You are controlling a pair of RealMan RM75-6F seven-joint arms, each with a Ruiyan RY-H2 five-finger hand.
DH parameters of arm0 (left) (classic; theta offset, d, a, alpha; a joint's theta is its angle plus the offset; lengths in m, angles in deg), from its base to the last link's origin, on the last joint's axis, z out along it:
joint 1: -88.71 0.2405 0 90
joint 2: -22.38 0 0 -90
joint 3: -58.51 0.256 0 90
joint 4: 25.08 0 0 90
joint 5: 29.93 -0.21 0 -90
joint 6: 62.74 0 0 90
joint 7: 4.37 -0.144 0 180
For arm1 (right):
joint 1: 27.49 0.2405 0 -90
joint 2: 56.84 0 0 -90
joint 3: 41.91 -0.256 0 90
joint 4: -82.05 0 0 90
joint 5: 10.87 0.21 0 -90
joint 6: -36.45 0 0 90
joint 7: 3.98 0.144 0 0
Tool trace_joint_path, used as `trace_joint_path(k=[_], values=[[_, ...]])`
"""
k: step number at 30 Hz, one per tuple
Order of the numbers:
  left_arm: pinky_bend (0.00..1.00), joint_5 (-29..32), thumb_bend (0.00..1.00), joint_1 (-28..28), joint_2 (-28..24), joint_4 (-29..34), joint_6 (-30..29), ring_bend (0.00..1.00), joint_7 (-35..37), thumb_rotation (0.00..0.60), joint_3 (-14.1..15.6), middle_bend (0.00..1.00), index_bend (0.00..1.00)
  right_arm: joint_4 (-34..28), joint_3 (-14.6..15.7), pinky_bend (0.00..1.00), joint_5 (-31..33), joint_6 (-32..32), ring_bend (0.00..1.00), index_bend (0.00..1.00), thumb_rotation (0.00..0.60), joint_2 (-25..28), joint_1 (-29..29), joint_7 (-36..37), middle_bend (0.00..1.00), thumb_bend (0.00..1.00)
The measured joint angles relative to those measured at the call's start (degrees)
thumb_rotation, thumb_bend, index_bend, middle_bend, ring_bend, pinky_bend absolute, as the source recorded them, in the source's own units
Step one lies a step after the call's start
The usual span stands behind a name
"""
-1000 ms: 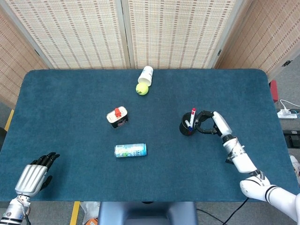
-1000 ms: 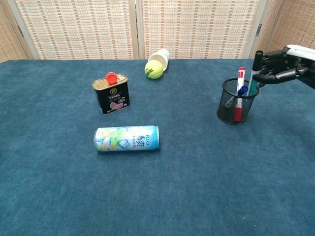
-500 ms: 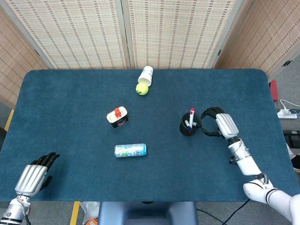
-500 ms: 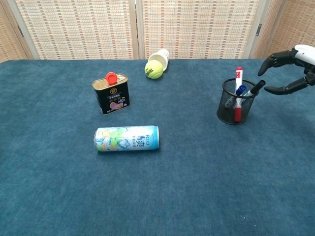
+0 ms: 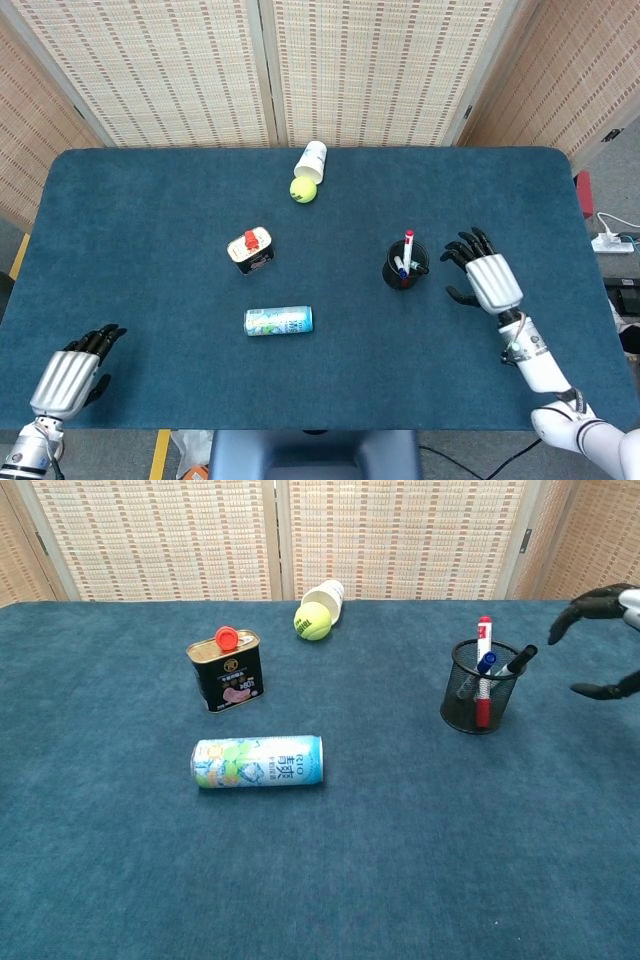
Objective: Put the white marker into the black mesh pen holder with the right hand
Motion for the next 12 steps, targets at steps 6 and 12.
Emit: trace_joint_path(k=[6, 12], values=[[0.4, 0.9, 0.33, 0.0, -0.4, 0.3, 0.4, 0.2, 0.8, 0.6, -0.2, 0.14, 0.17, -4.0, 1.2, 0.01, 0.5, 4.3, 0.09, 0.3, 0.6, 1.8, -5.1, -11.8, 0.23, 0.17], [0.4, -0.4, 0.33, 0.2, -0.9, 0.6, -0.5, 0.2, 1.6, 0.6, 0.0, 0.14, 0.17, -10.4, 1.5, 0.0, 0.8, 7.8, 0.09, 0.29, 0.6, 4.4, -8.2, -18.2, 0.23, 0.17]])
